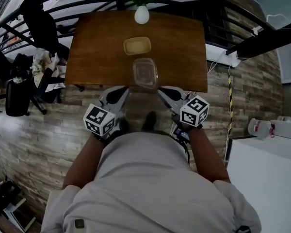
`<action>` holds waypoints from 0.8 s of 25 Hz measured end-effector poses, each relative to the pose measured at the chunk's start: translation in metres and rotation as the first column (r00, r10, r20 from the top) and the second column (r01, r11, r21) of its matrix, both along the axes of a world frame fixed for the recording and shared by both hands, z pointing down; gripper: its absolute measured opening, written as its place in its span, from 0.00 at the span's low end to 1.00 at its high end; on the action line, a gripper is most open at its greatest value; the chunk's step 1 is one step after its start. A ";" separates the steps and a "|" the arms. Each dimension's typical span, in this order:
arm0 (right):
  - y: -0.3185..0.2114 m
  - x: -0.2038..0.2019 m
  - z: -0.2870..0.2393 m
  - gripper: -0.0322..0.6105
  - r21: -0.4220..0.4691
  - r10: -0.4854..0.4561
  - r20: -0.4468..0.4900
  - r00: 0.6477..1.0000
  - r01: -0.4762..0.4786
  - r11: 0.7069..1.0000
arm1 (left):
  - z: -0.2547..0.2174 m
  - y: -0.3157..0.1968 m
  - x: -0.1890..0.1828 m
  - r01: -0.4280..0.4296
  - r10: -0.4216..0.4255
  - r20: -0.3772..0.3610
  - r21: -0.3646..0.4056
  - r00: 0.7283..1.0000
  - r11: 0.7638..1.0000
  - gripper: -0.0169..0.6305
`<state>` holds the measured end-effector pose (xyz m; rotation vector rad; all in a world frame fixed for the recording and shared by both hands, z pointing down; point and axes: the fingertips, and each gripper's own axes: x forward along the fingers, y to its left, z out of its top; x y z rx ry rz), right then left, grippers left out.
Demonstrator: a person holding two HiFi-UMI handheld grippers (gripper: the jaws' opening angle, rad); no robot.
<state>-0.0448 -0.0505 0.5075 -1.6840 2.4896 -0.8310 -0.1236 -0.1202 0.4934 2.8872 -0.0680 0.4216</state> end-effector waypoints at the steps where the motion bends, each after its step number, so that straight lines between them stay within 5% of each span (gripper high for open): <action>1: 0.000 -0.010 -0.002 0.06 0.000 0.007 -0.001 1.000 -0.007 1.000 | -0.001 -0.001 -0.010 -0.005 0.005 0.001 -0.004 1.000 1.000 0.03; 11: -0.005 -0.116 -0.017 0.06 0.062 0.068 -0.024 0.997 -0.067 0.996 | 0.000 -0.011 -0.112 -0.047 0.047 0.007 0.003 0.999 0.999 0.03; 20: -0.001 -0.157 -0.021 0.06 0.072 0.104 -0.017 0.994 -0.102 0.992 | -0.006 -0.015 -0.146 -0.054 0.054 -0.006 -0.004 0.999 0.999 0.03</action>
